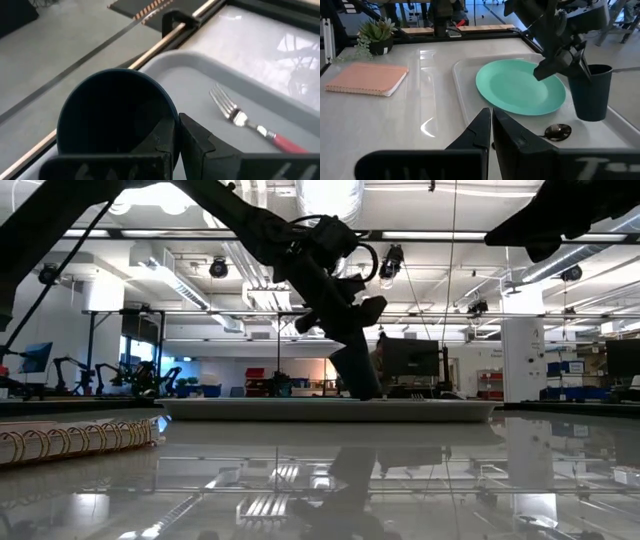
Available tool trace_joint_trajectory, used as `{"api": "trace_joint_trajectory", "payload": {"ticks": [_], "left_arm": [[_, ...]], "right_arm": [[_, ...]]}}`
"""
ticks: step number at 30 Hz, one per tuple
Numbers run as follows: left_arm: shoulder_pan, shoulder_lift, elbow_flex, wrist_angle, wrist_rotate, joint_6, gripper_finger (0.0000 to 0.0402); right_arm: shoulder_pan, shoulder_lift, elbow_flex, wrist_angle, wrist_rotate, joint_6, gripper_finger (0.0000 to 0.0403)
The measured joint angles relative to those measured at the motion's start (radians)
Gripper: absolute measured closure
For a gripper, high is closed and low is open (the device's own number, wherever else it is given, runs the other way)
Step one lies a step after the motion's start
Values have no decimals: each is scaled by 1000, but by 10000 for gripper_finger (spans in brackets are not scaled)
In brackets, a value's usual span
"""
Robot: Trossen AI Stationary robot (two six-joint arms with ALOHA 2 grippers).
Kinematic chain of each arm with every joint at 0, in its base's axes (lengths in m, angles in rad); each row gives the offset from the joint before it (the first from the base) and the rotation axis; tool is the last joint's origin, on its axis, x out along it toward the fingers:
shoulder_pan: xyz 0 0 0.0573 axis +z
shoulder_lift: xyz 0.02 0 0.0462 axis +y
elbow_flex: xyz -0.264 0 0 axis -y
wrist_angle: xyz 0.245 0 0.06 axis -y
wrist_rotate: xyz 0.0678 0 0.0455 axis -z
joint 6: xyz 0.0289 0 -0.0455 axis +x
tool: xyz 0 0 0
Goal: Pick and place plate/cup/fork/spoon on tray
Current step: Put the black cup to the right of the green plate on the gray food tray
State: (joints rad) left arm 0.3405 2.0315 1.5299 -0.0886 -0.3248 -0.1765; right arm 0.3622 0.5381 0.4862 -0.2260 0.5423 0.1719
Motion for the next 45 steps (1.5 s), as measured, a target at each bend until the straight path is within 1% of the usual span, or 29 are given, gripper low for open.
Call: {"api": "trace_joint_trajectory", "payload": {"ticks": [26, 37, 45], "left_arm": [[1, 6, 1, -2, 0, -8, 400], [2, 8, 1, 2, -1, 0, 335], [2, 8, 1, 11, 7, 0, 327]], "right_arm": [[0, 1, 0, -2, -1, 39, 394], [0, 1, 0, -2, -1, 38, 394], [0, 1, 0, -2, -1, 37, 394]]}}
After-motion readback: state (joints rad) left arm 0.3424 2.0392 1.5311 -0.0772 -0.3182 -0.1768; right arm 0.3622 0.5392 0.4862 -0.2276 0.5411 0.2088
